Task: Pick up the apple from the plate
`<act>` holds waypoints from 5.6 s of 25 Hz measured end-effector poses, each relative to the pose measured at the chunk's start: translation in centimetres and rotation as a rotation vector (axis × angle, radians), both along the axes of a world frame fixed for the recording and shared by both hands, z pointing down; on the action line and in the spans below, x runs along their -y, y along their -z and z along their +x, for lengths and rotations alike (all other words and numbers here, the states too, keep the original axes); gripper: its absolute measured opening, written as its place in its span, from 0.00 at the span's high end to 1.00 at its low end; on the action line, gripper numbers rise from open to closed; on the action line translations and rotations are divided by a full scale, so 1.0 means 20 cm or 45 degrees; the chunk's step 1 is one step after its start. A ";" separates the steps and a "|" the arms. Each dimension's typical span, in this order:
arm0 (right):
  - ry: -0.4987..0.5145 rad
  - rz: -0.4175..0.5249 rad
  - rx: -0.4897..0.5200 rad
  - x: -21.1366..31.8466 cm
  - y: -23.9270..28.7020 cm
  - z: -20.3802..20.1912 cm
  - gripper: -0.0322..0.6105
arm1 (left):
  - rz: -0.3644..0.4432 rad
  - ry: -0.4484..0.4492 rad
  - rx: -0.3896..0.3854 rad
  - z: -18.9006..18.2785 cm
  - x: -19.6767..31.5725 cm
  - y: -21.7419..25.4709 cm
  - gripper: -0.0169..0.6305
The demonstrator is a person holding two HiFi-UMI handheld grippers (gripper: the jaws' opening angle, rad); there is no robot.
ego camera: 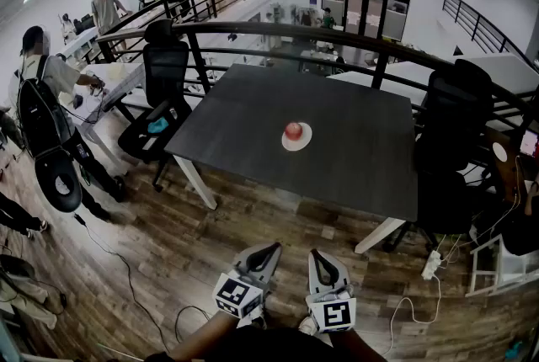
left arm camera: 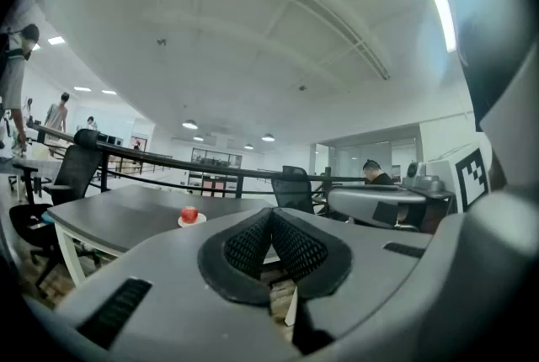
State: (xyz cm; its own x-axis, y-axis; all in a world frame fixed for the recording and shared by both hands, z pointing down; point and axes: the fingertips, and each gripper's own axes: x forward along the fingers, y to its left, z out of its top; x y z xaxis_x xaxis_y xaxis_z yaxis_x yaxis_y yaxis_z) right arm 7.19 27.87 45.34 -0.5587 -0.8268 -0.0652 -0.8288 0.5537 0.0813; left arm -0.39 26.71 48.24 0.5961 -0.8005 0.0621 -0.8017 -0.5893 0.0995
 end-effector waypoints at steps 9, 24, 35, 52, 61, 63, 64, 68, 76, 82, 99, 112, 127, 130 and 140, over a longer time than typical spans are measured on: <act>0.000 0.005 0.000 0.06 0.03 -0.13 0.91 | 0.004 0.007 -0.001 -0.12 0.06 0.02 0.94; -0.062 0.032 -0.010 0.22 0.05 -0.40 0.91 | 0.045 -0.025 0.012 -0.37 0.20 0.04 0.94; -0.173 0.079 -0.036 0.32 0.12 -0.60 0.91 | 0.064 -0.135 0.007 -0.60 0.31 0.10 0.94; -0.171 0.064 -0.055 0.73 0.05 -0.60 0.91 | 0.066 -0.120 -0.010 -0.63 0.69 0.04 0.94; -0.155 0.008 -0.026 1.15 -0.02 -0.52 0.91 | 0.023 -0.124 0.013 -0.54 1.09 -0.02 0.94; -0.140 0.014 -0.008 1.24 -0.01 -0.50 0.91 | 0.016 -0.142 0.007 -0.49 1.17 -0.02 0.94; -0.134 0.020 0.014 1.28 0.01 -0.49 0.91 | 0.012 -0.145 0.009 -0.46 1.21 -0.02 0.94; -0.132 0.007 0.052 1.43 0.02 -0.41 0.91 | -0.013 -0.151 0.022 -0.36 1.35 -0.02 0.94; -0.098 -0.023 0.064 1.65 -0.01 -0.24 0.91 | -0.002 -0.160 0.175 -0.18 1.54 -0.06 0.94; -0.118 -0.008 0.026 1.80 -0.01 -0.10 0.91 | -0.018 -0.150 0.186 -0.12 1.64 -0.08 0.94; -0.200 -0.023 -0.033 2.19 -0.04 -0.09 0.91 | 0.005 -0.180 0.215 -0.17 2.02 -0.12 0.94; -0.249 -0.061 -0.083 2.49 -0.07 -0.19 0.91 | 0.023 -0.224 0.186 -0.30 2.38 -0.10 0.94; -0.206 -0.160 0.021 2.61 -0.10 -0.08 0.91 | -0.078 -0.161 0.160 -0.21 2.47 -0.17 0.94; -0.160 -0.172 0.014 2.62 -0.11 -0.07 0.91 | -0.090 -0.075 0.085 -0.23 2.50 -0.17 0.94; -0.067 -0.196 0.002 2.63 -0.18 -0.07 0.91 | -0.017 -0.008 0.227 -0.16 2.54 -0.26 0.94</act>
State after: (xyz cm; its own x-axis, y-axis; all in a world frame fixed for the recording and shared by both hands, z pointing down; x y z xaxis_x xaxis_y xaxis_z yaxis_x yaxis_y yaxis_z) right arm 5.82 -24.74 48.95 -0.5146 -0.8550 0.0641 -0.8568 0.5156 -0.0023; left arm -3.62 -24.11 53.51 0.5800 -0.7950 0.1781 -0.8035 -0.5943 -0.0361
